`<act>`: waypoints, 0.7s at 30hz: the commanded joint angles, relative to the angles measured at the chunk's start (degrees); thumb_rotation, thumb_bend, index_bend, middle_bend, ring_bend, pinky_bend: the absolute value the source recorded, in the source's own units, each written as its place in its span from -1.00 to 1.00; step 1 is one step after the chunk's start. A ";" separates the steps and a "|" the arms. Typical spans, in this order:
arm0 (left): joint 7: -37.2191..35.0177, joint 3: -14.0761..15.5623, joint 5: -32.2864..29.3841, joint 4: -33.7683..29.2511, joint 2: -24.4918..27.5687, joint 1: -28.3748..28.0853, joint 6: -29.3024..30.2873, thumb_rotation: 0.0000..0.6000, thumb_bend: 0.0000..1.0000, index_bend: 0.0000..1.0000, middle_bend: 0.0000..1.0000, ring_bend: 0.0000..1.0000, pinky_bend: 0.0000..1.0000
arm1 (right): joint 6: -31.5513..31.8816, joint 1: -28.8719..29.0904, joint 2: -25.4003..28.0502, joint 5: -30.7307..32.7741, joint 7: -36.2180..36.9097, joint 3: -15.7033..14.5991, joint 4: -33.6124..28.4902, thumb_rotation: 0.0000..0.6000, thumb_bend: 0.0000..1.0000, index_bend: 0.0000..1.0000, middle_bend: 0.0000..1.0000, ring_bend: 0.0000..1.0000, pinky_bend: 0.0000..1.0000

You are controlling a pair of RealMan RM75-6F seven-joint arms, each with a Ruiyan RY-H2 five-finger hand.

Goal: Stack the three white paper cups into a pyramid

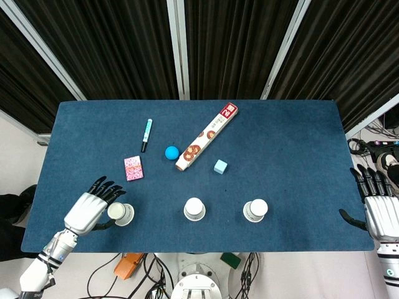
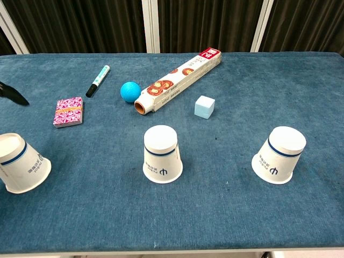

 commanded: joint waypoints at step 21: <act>2.92 1.69 -6.42 -0.44 -0.61 -0.39 -3.43 1.00 -0.37 -0.44 -0.64 -0.74 -1.00 | -1.44 1.00 -0.61 0.14 0.46 0.23 0.69 1.00 -0.43 -1.00 -0.84 -1.00 -0.83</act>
